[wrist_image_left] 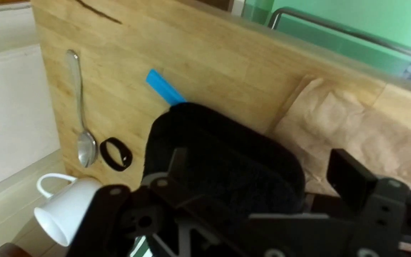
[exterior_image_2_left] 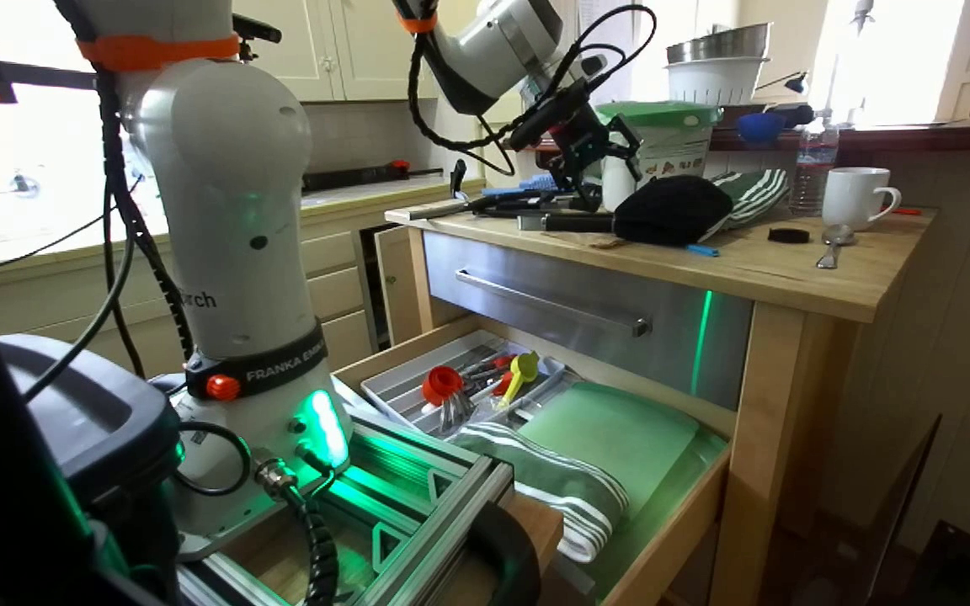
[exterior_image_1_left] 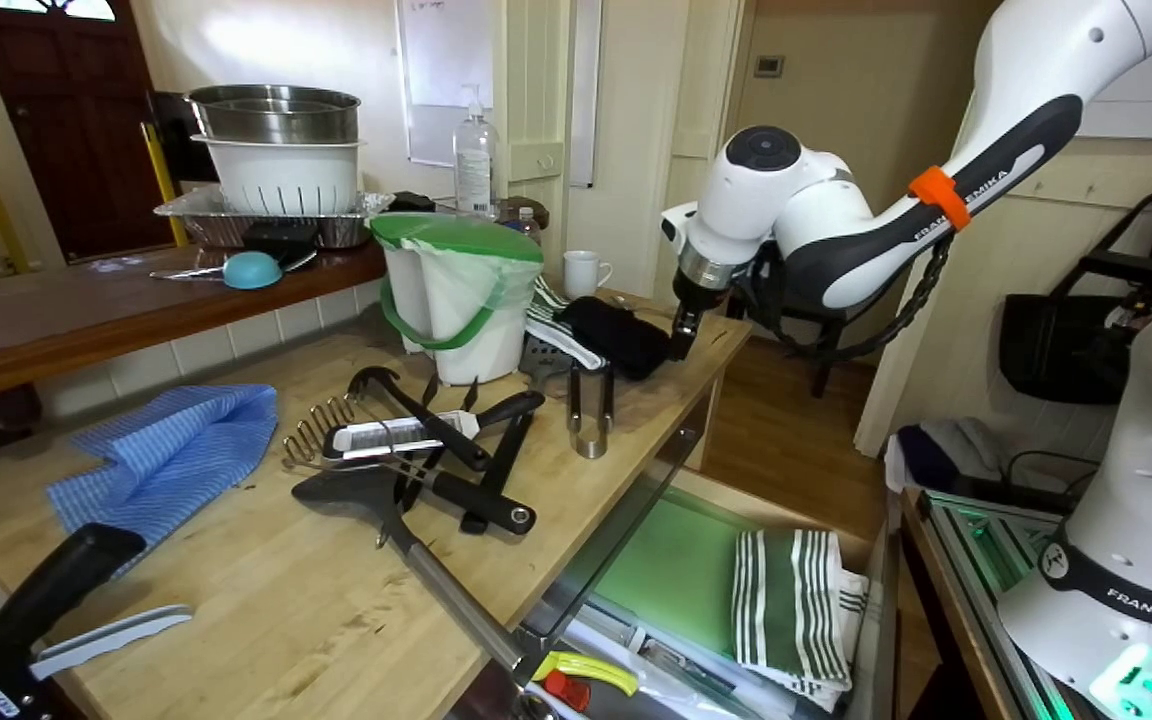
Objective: Put the mat in the open drawer
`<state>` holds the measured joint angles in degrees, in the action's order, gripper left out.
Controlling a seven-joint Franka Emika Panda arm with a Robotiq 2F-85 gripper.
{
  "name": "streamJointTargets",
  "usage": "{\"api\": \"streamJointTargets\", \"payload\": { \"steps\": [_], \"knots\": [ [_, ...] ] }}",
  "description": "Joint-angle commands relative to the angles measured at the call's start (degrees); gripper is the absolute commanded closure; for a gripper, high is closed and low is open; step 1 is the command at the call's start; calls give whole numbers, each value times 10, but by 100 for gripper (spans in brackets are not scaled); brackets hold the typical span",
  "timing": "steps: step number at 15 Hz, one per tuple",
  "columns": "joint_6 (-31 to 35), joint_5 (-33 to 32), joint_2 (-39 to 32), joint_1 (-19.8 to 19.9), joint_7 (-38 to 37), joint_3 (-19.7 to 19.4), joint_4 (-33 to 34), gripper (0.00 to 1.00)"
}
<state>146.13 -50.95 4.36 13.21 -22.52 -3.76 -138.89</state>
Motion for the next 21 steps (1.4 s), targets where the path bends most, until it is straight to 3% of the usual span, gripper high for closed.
{"api": "streamJointTargets", "payload": {
  "steps": [1, 8, 9, 12, 15, 18, 21],
  "knots": [
    [20, 69, 0, -19, 38, -21, -21, 0],
    [70, 138, -37, -31, 83, -24, 4, 0],
    [59, 114, -20, -28, 57, -25, -7, 0],
    [76, 122, -31, -32, 60, -26, 0, 0],
    [116, 156, -51, -34, 113, -29, 14, 0],
    [142, 147, -77, -34, 150, -30, 37, 0],
    [128, 130, -98, -35, 179, -37, 64, 0]
  ]
}}
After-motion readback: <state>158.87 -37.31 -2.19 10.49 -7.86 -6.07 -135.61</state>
